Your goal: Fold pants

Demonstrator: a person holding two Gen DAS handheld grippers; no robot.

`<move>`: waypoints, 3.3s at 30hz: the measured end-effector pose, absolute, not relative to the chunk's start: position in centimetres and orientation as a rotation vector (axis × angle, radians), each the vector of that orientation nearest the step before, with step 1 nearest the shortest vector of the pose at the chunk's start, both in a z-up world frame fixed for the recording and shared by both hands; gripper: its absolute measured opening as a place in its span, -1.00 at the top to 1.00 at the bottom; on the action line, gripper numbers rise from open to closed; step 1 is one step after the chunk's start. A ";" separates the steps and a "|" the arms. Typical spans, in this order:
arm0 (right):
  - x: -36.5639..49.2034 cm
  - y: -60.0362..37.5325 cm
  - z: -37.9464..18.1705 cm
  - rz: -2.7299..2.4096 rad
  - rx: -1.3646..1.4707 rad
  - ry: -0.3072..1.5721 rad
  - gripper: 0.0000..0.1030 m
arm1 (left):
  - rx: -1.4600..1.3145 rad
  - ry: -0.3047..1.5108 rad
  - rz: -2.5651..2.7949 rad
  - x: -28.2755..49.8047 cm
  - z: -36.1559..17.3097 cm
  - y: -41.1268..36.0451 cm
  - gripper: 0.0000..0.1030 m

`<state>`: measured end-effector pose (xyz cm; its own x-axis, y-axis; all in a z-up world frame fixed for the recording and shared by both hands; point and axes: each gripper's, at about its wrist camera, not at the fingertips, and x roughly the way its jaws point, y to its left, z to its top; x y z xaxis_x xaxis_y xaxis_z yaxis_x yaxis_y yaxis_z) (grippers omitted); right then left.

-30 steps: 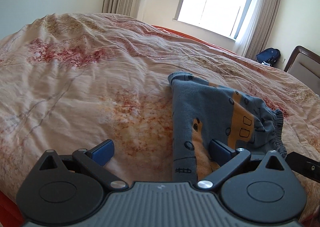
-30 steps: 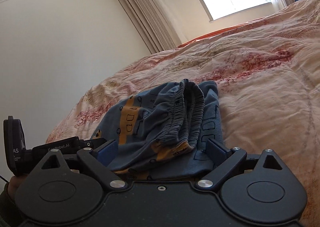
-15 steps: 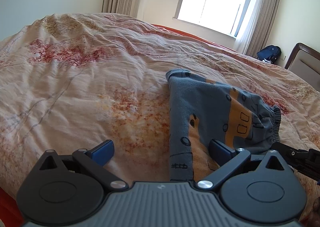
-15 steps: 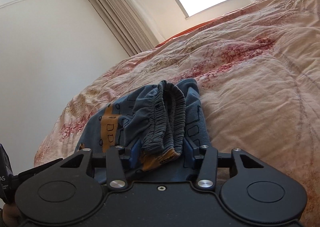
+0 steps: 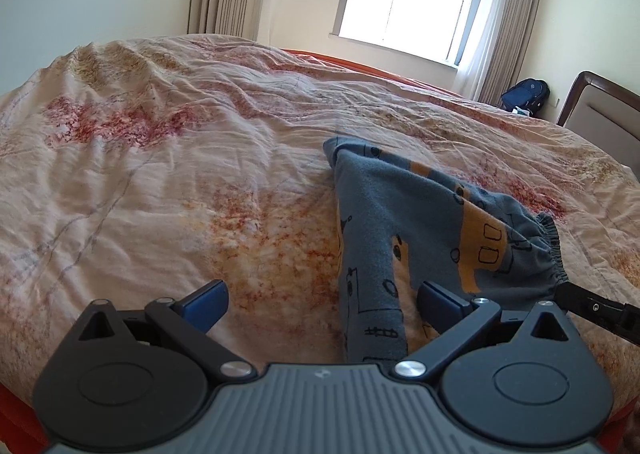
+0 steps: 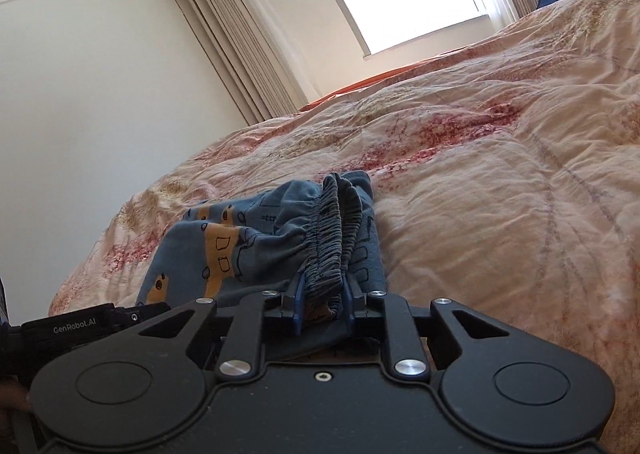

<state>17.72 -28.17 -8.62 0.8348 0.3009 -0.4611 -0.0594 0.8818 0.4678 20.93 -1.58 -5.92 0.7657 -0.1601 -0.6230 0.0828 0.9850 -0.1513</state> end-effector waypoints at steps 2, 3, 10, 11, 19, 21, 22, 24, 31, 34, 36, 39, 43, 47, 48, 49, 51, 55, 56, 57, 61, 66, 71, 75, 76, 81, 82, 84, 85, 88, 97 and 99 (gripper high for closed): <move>17.6 -27.9 -8.0 0.195 0.415 0.520 0.25 | -0.095 0.666 -0.136 21.7 -5.1 -1.8 -0.99; 17.7 -27.8 -7.6 0.191 0.391 0.505 0.04 | -0.077 0.649 -0.138 22.4 -4.5 -2.1 -0.99; 22.2 -26.7 -6.0 0.220 0.215 0.433 -0.74 | 0.058 0.574 -0.123 27.1 -3.1 -4.6 -0.99; 23.3 -26.4 -6.1 0.226 0.182 0.444 -0.75 | 0.058 0.567 -0.128 27.7 -3.3 -4.7 -0.99; 27.5 -26.2 -8.5 0.112 0.021 0.491 -0.90 | 0.022 0.611 -0.139 30.5 -7.4 -4.6 -1.00; 27.9 -26.7 -9.4 0.109 0.037 0.509 -0.90 | -0.028 0.630 -0.143 30.8 -8.4 -4.1 -1.00; 28.0 -26.8 -10.0 0.108 0.046 0.520 -0.92 | -0.036 0.626 -0.146 30.7 -8.7 -3.9 -1.00; 28.1 -26.8 -10.6 0.104 0.049 0.518 -0.95 | -0.025 0.615 -0.151 30.3 -8.5 -3.8 -1.00; 26.3 -27.2 -9.5 0.118 0.114 0.482 -0.98 | -0.028 0.587 -0.172 27.1 -7.1 -3.0 -0.99; 24.7 -27.1 -9.2 0.135 0.132 0.482 -0.99 | -0.027 0.593 -0.193 25.1 -7.6 -2.6 -0.99; 23.6 -26.8 -9.4 0.146 0.132 0.489 -0.99 | -0.038 0.600 -0.184 23.9 -8.0 -2.3 -0.99; 21.8 -26.7 -10.0 0.122 0.112 0.491 -0.99 | -0.074 0.603 -0.184 22.4 -8.2 -1.5 -0.99; 19.6 -26.8 -10.3 0.104 0.093 0.483 -0.99 | -0.066 0.622 -0.178 20.9 -8.1 -1.3 -0.99; 18.6 -26.8 -10.0 0.091 0.095 0.493 -0.99 | -0.080 0.635 -0.174 19.8 -8.1 -0.9 -0.99; 18.3 -26.8 -10.1 0.088 0.095 0.495 -0.99 | -0.082 0.638 -0.173 19.6 -8.1 -0.9 -0.99; 18.1 -26.8 -10.1 0.086 0.092 0.498 -0.99 | -0.084 0.640 -0.172 19.4 -8.1 -0.8 -0.99; 17.8 -26.8 -10.1 0.083 0.090 0.504 -0.99 | -0.086 0.645 -0.170 19.3 -8.1 -0.8 -0.99; 17.0 -27.0 -10.3 0.083 0.094 0.512 -0.99 | -0.087 0.647 -0.168 19.0 -8.1 -0.8 -0.99; 16.9 -27.0 -10.4 0.083 0.095 0.515 -0.99 | -0.088 0.647 -0.168 19.0 -8.1 -0.8 -0.99; 16.9 -27.0 -10.5 0.083 0.096 0.517 -0.99 | -0.088 0.647 -0.168 19.0 -8.1 -0.8 -0.99; 16.7 -26.9 -10.7 0.082 0.090 0.516 -0.99 | -0.089 0.646 -0.168 19.0 -8.2 -0.8 -0.99; 16.6 -27.0 -10.6 0.084 0.101 0.508 -0.99 | -0.106 0.649 -0.180 18.9 -7.8 -0.6 -0.99; 16.3 -27.7 -9.2 0.152 0.148 0.458 -0.99 | -0.133 0.612 -0.218 19.6 -6.4 -0.6 -0.99; 17.8 -28.3 -8.3 0.211 0.216 0.429 -0.99 | -0.140 0.617 -0.263 21.6 -6.2 -1.7 -0.99; 18.7 -28.6 -8.3 0.230 0.250 0.436 -0.99 | -0.140 0.631 -0.269 22.3 -6.3 -2.0 -0.99; 23.7 -29.2 -9.2 0.306 0.342 0.544 -0.99 | -0.122 0.710 -0.251 25.3 -7.4 -3.5 -0.99; 24.6 -29.1 -9.4 0.304 0.343 0.559 -0.99 | -0.110 0.715 -0.241 25.5 -7.5 -3.8 -0.99; 25.8 -28.9 -9.9 0.292 0.342 0.583 -0.99 | -0.088 0.713 -0.232 25.5 -7.7 -4.2 -0.99; 26.1 -28.8 -10.3 0.287 0.343 0.588 -0.99 | -0.078 0.710 -0.231 25.3 -7.8 -4.2 -0.99; 26.0 -28.4 -11.0 0.274 0.335 0.563 -0.99 | -0.068 0.707 -0.235 25.1 -7.9 -4.0 -0.99; 25.4 -28.7 -11.6 0.273 0.358 0.515 -0.99 | -0.072 0.701 -0.237 24.8 -8.0 -3.5 -0.99; 25.3 -28.7 -11.7 0.274 0.352 0.507 -0.99 | -0.066 0.695 -0.235 24.6 -8.1 -3.5 -0.99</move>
<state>25.32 -28.73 -11.69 0.8402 0.3392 -0.4231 -0.1676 0.9044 0.3923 24.61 -3.47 -8.09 0.7427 -0.2358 -0.6267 0.1920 0.9716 -0.1381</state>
